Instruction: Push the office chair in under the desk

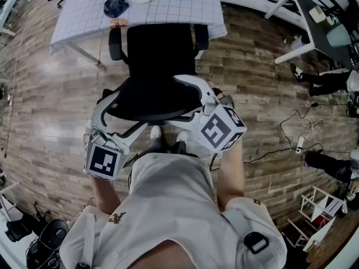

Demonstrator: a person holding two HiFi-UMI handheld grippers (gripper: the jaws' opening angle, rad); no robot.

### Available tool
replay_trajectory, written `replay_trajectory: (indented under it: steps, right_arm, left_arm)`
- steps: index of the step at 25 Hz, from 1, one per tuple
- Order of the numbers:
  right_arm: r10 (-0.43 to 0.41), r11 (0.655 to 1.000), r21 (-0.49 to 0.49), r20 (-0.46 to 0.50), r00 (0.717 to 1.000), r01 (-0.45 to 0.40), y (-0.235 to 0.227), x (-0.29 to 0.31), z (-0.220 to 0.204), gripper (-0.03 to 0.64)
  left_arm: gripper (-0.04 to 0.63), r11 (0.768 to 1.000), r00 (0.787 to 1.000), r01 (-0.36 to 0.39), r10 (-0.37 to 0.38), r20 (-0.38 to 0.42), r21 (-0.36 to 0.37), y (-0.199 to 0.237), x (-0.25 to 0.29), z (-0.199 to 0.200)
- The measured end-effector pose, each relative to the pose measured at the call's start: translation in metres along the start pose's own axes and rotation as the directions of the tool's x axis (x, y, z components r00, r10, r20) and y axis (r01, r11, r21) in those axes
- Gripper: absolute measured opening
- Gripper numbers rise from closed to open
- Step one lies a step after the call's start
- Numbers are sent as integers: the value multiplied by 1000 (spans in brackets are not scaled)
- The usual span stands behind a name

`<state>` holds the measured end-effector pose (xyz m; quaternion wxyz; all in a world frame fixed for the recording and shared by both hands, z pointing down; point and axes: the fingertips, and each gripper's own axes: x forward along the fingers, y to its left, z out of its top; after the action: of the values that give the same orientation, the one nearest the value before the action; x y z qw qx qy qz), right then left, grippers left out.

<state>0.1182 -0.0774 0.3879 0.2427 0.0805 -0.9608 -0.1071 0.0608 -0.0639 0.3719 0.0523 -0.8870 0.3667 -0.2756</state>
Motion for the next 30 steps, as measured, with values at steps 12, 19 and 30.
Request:
replay_trajectory:
  steps: [12,19,30]
  right_arm:
    - [-4,1000,1,22,1000,4,-21,-5,-5,468]
    - [-2,1000,-8,-3,1000,2,-32,13,-4,465]
    - [33,999,-28,-83,996,-35,-61,44,-4,407]
  left_arm:
    - [417,1000,1000,-17,17,1,-2,10,17,9]
    - [416,1000,1000,-12,13,-10,12,27,23,-4]
    - [413,999,999,11,-12,34,41,70,40,-12]
